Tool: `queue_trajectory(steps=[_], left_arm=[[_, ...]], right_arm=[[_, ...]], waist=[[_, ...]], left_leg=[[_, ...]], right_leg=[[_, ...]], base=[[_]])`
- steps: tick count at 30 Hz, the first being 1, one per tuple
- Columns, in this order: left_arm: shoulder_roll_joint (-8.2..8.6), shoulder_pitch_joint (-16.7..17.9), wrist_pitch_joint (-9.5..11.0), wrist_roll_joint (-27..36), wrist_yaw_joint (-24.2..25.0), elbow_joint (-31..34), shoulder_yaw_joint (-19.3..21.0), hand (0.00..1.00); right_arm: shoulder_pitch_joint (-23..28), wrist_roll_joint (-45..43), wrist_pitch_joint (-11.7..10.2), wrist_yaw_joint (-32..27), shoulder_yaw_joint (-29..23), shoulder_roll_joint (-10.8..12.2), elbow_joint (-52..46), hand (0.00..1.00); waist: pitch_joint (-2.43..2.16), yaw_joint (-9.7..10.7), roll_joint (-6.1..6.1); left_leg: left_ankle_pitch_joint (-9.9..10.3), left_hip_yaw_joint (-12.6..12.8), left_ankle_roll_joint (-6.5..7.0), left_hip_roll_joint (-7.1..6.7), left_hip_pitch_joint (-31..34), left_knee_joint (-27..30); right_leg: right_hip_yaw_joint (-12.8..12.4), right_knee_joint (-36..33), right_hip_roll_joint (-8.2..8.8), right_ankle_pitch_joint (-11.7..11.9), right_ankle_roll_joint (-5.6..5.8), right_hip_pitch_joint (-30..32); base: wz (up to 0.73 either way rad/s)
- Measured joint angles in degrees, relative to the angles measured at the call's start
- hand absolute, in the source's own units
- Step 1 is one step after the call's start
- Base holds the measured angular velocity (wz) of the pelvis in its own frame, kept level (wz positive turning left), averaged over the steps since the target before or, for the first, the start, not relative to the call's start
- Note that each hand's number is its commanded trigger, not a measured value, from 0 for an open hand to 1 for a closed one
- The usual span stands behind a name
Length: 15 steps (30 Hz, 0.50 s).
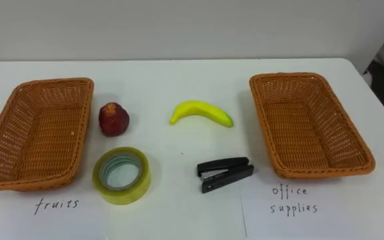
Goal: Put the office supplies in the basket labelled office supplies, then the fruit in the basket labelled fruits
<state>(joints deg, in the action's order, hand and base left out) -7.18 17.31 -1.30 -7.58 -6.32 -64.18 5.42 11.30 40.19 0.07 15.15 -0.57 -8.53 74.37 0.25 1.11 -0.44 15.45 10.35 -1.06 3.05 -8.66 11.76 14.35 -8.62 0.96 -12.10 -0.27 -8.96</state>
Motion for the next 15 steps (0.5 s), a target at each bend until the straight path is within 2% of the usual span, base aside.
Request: queue_trajectory(steps=[11,15], left_arm=[[0.04,0.0,-0.1,-1.1,-0.7,0.2,0.0,0.0],[0.03,0.1,-1.0,-1.2,-0.8,0.1,0.0,0.0]], right_arm=[[-1.6,-2.6,0.0,-0.1,2.5,-0.4,-0.1,0.0],[-1.8,-2.5,0.2,-0.1,3.3,-0.2,-0.1,0.0]], waist=[[0.0,-1.0,-0.32],[-0.03,-1.5,-0.35]], left_leg=[[0.0,-1.1,0.01,-0.29,0.4,0.1],[0.0,-1.1,0.01,-0.39,0.4,0.1]], right_leg=[[0.7,0.1,0.06,-0.2,0.18,0.0],[0.9,0.0,0.06,-0.2,0.22,-0.1]], base=[[0.04],[0.0]])
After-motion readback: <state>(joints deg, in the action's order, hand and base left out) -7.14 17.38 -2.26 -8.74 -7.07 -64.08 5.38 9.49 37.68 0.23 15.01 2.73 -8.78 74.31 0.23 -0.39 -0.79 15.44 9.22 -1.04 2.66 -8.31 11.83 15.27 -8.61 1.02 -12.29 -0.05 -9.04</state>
